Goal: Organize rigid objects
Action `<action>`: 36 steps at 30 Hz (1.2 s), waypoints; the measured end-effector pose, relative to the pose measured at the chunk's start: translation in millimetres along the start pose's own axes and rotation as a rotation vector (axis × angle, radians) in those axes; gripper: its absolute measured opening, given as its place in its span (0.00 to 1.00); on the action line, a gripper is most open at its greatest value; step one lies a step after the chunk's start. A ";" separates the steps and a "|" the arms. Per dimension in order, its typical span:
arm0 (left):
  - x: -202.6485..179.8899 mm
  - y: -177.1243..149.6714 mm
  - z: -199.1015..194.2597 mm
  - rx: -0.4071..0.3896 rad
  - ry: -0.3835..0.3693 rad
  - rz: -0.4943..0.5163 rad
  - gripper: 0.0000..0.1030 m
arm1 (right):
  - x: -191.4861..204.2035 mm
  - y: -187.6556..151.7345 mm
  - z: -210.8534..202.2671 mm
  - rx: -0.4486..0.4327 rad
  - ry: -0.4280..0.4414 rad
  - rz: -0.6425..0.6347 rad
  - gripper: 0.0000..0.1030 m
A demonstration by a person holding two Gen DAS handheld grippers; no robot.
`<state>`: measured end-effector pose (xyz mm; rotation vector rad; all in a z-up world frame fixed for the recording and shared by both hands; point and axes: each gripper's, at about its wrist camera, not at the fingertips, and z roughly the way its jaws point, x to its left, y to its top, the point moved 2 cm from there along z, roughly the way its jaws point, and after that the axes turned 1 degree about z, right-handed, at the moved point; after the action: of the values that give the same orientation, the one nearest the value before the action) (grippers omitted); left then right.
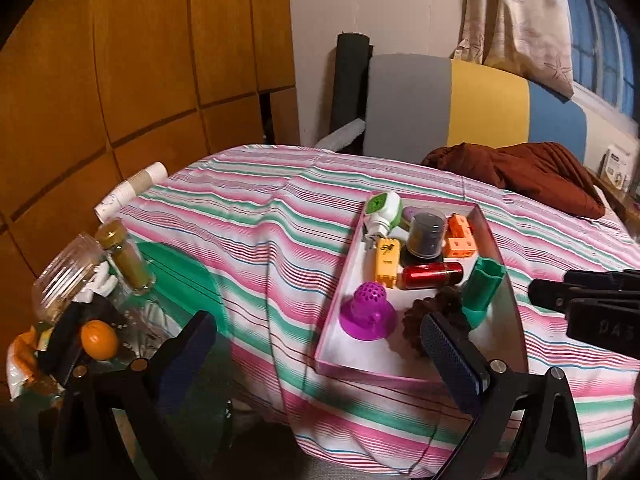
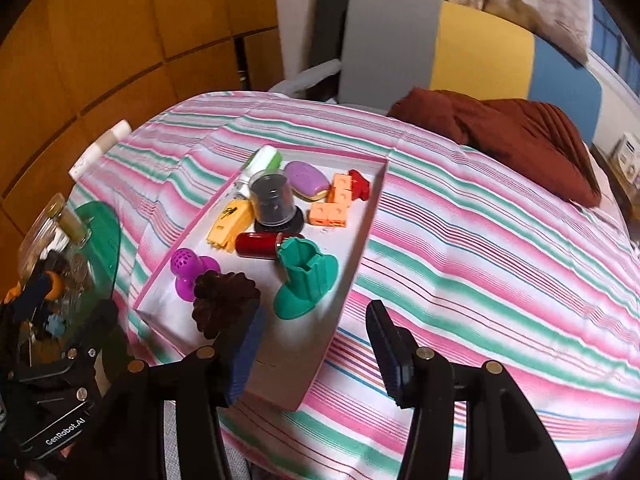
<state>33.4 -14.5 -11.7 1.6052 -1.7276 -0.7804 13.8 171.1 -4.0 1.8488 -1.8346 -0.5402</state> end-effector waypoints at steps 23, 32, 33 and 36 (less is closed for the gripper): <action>6.7 17.2 1.7 0.093 0.035 -0.013 1.00 | 5.3 10.0 -1.1 0.021 -0.094 0.151 0.53; 16.3 25.1 2.3 0.143 0.034 -0.060 1.00 | -0.8 13.7 3.8 -0.010 -0.123 0.226 0.53; 17.2 25.7 2.4 0.146 0.037 -0.061 1.00 | -0.9 14.2 5.3 -0.010 -0.116 0.235 0.53; 18.8 26.7 1.7 0.148 0.060 -0.051 1.00 | 2.5 14.7 10.2 0.007 -0.102 0.235 0.53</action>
<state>14.8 -31.2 9.4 1.7589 -1.7426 -0.6341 -4.0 168.2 -3.4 1.6066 -2.0877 -0.5515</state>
